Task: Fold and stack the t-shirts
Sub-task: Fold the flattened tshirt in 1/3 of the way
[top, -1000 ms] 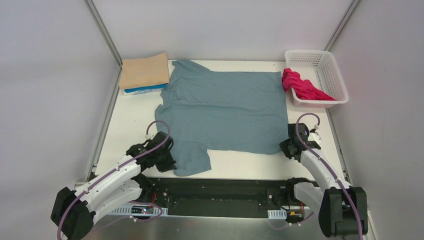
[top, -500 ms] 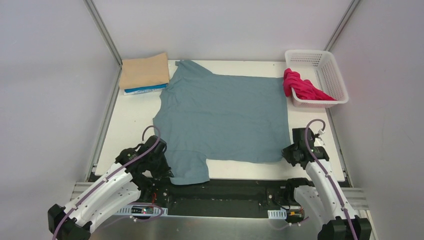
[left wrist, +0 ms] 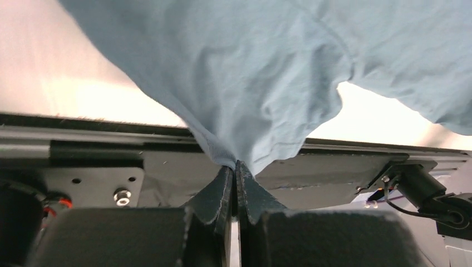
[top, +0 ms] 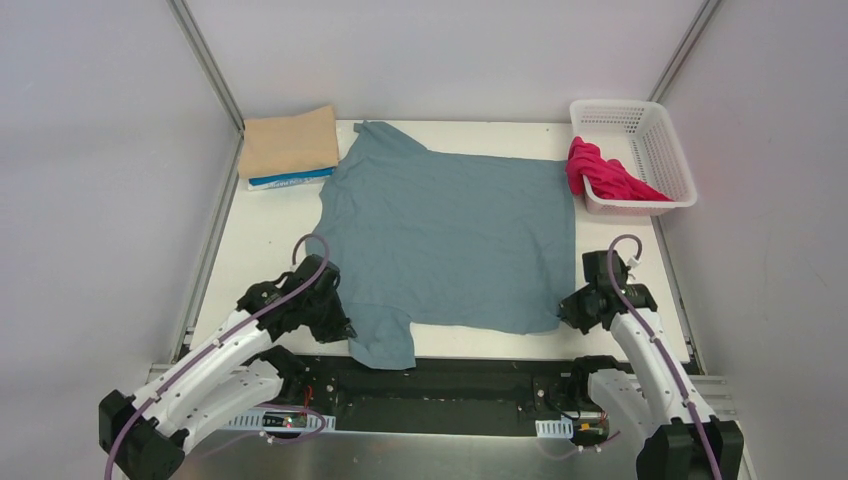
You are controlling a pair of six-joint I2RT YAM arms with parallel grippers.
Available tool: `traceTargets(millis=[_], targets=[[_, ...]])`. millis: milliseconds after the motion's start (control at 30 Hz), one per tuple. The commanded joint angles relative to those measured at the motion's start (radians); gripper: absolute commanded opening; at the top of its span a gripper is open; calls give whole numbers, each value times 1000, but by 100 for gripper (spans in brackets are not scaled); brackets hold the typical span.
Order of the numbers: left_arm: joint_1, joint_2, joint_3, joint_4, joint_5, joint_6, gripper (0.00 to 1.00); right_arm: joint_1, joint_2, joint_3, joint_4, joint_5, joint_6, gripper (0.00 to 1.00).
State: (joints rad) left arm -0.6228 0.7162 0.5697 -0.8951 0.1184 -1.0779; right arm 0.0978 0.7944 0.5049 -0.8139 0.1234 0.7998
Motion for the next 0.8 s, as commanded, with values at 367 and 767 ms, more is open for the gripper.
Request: traceTargets(millis=[367, 767], targets=[[97, 460, 338, 282, -93, 218, 0, -3, 234, 251, 129, 12, -111, 4], [254, 539, 441, 416, -113, 265, 0, -35, 414, 379, 213, 26, -162, 3]])
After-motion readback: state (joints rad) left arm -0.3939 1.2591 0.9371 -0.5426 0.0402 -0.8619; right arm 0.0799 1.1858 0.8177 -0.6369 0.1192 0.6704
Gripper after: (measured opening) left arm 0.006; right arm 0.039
